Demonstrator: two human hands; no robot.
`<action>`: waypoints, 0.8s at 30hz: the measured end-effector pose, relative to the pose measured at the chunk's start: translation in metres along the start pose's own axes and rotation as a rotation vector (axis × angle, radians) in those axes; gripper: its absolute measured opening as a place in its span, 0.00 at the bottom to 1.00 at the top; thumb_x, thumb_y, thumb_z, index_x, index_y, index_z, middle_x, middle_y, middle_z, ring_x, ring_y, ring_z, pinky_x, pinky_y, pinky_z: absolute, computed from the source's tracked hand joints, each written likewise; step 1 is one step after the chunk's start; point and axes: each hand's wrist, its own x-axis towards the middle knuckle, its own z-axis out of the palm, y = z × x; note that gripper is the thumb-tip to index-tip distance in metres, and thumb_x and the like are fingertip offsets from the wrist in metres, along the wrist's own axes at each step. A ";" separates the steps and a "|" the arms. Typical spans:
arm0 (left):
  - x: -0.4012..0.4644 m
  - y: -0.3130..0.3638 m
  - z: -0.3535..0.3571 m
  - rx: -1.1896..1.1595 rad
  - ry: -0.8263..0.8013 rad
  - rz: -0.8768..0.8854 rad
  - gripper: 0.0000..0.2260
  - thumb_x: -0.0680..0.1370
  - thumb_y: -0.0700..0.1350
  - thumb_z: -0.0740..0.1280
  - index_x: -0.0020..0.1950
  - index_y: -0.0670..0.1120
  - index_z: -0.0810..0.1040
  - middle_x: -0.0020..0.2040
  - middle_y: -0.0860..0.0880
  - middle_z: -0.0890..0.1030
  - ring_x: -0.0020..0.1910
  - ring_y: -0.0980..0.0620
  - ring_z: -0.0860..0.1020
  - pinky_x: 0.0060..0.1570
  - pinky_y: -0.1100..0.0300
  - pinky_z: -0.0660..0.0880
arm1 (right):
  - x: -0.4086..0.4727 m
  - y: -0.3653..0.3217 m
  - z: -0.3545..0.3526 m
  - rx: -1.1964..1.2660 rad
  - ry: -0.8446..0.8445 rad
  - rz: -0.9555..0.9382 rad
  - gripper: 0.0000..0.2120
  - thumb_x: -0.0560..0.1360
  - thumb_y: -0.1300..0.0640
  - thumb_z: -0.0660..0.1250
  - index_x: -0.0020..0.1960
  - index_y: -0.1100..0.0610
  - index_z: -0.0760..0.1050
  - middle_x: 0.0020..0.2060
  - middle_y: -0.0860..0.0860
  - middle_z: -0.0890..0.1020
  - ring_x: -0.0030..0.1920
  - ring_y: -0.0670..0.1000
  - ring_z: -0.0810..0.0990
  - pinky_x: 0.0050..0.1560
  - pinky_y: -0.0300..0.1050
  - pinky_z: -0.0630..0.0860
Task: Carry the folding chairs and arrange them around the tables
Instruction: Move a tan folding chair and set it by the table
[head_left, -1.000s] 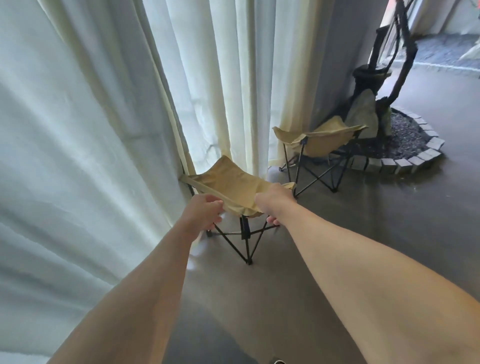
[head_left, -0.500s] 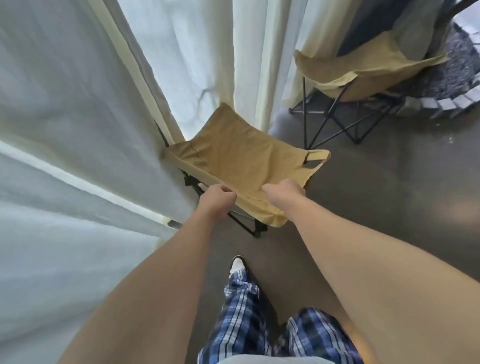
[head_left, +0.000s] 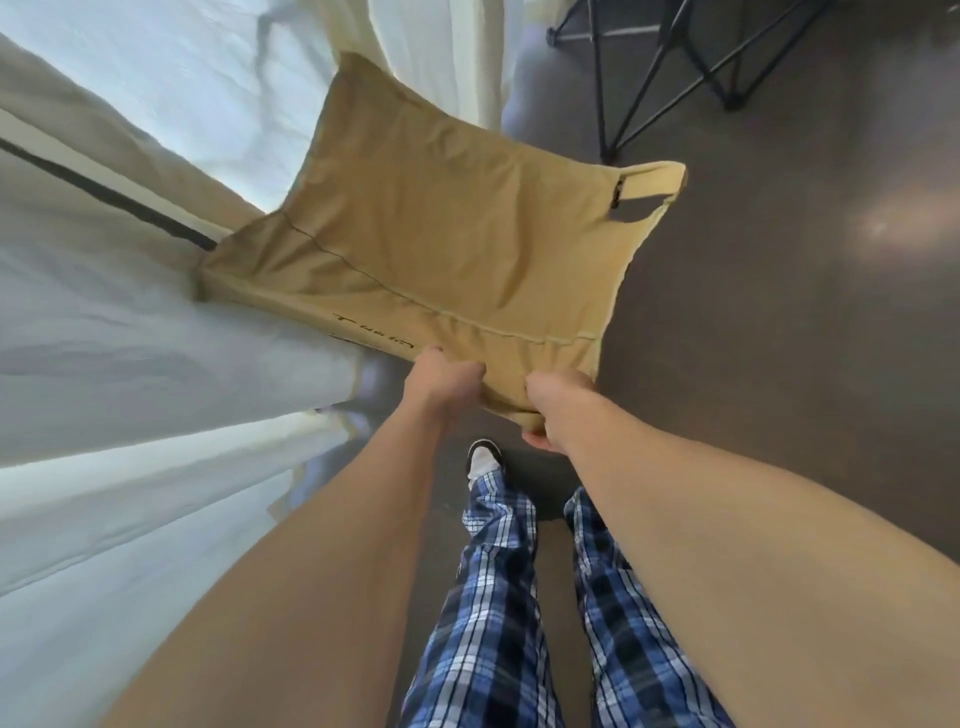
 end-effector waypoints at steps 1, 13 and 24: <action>0.003 0.004 0.006 0.000 0.026 0.009 0.28 0.66 0.49 0.66 0.65 0.41 0.71 0.53 0.43 0.76 0.58 0.40 0.78 0.58 0.46 0.77 | 0.001 0.000 -0.002 0.150 -0.032 0.054 0.14 0.78 0.62 0.59 0.64 0.59 0.71 0.43 0.57 0.76 0.38 0.54 0.74 0.31 0.44 0.78; -0.042 0.110 0.130 -0.106 -0.113 0.093 0.11 0.75 0.46 0.69 0.55 0.45 0.75 0.47 0.48 0.77 0.39 0.53 0.74 0.51 0.52 0.77 | -0.014 -0.050 -0.165 0.664 0.063 -0.009 0.20 0.79 0.62 0.56 0.70 0.55 0.69 0.63 0.54 0.72 0.55 0.57 0.74 0.37 0.44 0.73; -0.163 0.235 0.381 0.286 -0.145 0.253 0.06 0.75 0.41 0.60 0.40 0.41 0.72 0.39 0.43 0.78 0.40 0.43 0.78 0.38 0.56 0.75 | -0.008 -0.033 -0.471 0.870 0.275 -0.107 0.17 0.80 0.63 0.58 0.68 0.59 0.70 0.52 0.54 0.71 0.53 0.58 0.75 0.35 0.44 0.74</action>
